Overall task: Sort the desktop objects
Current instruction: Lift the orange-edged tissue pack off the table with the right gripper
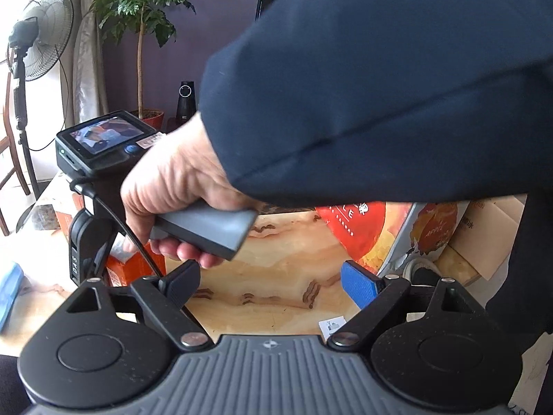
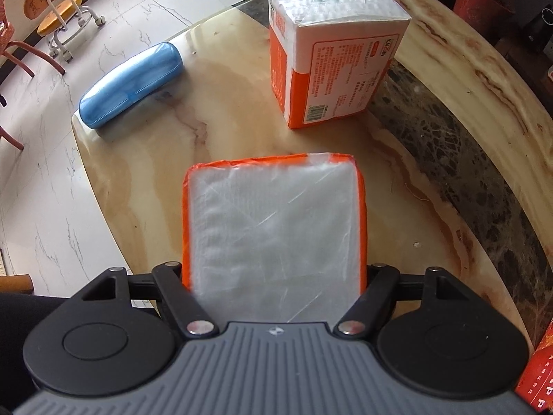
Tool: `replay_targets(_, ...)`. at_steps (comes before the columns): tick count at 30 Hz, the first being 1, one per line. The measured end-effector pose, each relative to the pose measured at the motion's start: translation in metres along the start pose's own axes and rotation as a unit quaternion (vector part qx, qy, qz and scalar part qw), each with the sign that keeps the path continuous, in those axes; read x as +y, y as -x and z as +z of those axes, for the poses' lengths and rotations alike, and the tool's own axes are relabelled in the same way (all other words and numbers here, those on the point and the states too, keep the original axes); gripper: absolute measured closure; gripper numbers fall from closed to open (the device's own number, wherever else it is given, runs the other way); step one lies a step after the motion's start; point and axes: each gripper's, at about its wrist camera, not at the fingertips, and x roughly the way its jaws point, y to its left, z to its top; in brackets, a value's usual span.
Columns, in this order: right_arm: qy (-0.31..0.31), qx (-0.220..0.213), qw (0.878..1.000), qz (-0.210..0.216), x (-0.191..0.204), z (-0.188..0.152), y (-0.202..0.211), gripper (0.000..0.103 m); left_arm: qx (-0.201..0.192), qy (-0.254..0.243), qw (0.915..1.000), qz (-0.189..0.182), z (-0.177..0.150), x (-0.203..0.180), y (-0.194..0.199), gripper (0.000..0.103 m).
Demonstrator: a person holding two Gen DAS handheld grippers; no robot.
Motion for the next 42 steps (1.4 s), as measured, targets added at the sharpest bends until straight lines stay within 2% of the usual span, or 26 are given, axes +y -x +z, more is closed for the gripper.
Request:
replay_targets(6, -0.026, -0.011, 1.000, 0.008, -0.016, -0.013, 0.008, 0.031, 0.000, -0.007, 0.9999, -0.011, 0.003, -0.005, -0.003, 0.014)
replay_targets(11, -0.083, -0.053, 0.995, 0.013, -0.049, -0.017, 0.039, 0.031, 0.002, -0.003, 0.9999, -0.011, 0.004, -0.006, -0.005, 0.014)
replay_targets(18, -0.097, -0.139, 0.985, -0.031, -0.086, -0.015, 0.135, 0.031, 0.001, 0.021, 0.9998, 0.005, 0.006, -0.003, -0.006, 0.014)
replay_targets(23, -0.093, -0.207, 0.972, -0.055, -0.100, -0.035, 0.222, 0.031, -0.006, 0.027, 0.9994, 0.021, 0.007, -0.006, -0.004, 0.013)
replay_targets(27, -0.101, -0.258, 0.959, -0.062, -0.101, -0.069, 0.277, 0.031, -0.011, 0.029, 0.9989, 0.036, 0.008, -0.010, -0.002, 0.010)
replay_targets(30, -0.119, -0.294, 0.947, -0.054, -0.097, -0.102, 0.305, 0.031, -0.005, 0.011, 0.9983, 0.057, 0.004, -0.020, 0.003, 0.010)
replay_targets(33, -0.132, -0.320, 0.937, -0.054, -0.092, -0.137, 0.328, 0.031, 0.003, 0.014, 0.9967, 0.080, 0.000, -0.029, 0.009, 0.010)
replay_targets(37, -0.158, -0.366, 0.916, -0.048, -0.081, -0.191, 0.354, 0.031, -0.008, 0.018, 0.9947, 0.101, -0.007, -0.044, 0.028, 0.010)
replay_targets(42, -0.199, -0.419, 0.886, -0.023, -0.056, -0.264, 0.372, 0.030, -0.036, -0.025, 0.9919, 0.119, -0.020, -0.080, 0.059, 0.010)
